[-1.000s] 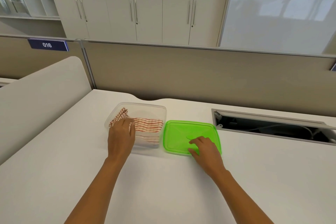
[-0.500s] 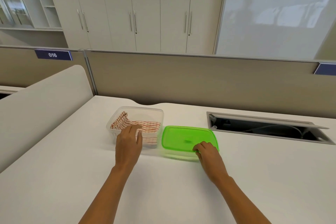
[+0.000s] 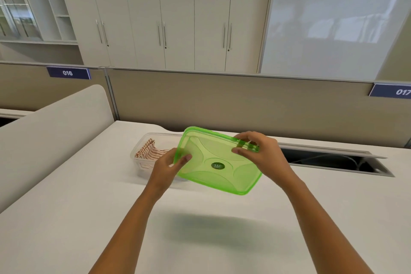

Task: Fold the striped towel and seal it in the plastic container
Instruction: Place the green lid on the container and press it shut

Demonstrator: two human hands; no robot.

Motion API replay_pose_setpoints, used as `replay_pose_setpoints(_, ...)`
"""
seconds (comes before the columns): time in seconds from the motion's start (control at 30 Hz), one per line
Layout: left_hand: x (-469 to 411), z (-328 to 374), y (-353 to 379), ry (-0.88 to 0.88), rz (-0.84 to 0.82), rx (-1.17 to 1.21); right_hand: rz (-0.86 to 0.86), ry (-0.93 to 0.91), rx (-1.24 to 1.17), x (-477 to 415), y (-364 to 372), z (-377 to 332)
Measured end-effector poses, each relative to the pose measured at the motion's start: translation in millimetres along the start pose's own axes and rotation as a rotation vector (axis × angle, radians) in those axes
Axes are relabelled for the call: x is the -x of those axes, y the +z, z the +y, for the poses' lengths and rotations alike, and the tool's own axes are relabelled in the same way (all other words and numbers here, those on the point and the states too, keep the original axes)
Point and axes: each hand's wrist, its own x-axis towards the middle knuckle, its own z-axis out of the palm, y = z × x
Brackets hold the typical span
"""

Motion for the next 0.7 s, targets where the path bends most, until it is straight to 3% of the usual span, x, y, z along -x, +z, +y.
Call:
replay_pose_setpoints(0.13, 3.8, 11.6, 2.9, -0.03, 0.105, 0.157, 0.093, 0.014, -0.049, -3.7, 6.7, 4.2)
replay_pose_setpoints(0.27, -0.9, 13.1, -9.1, -0.111, 0.263, 0.217, 0.325, 0.254, -0.287, 5.8, 31.0, 19.9)
replay_pose_setpoints(0.4, -11.2, 9.9, -22.8, -0.203, 0.351, 0.222, 0.171, 0.418, -0.513, 15.7, 64.1, 21.9)
replay_pose_setpoints(0.53, -27.8, -3.6, -39.4, -0.246, 0.47, 0.152, 0.12, 0.421, -0.431, 9.0, 91.3, 18.1)
replay_pose_setpoints(0.7, -51.7, -28.6, -63.9, -0.227, 0.509, -0.125, 0.015, 0.423, -0.345, -13.7, 120.7, 15.9)
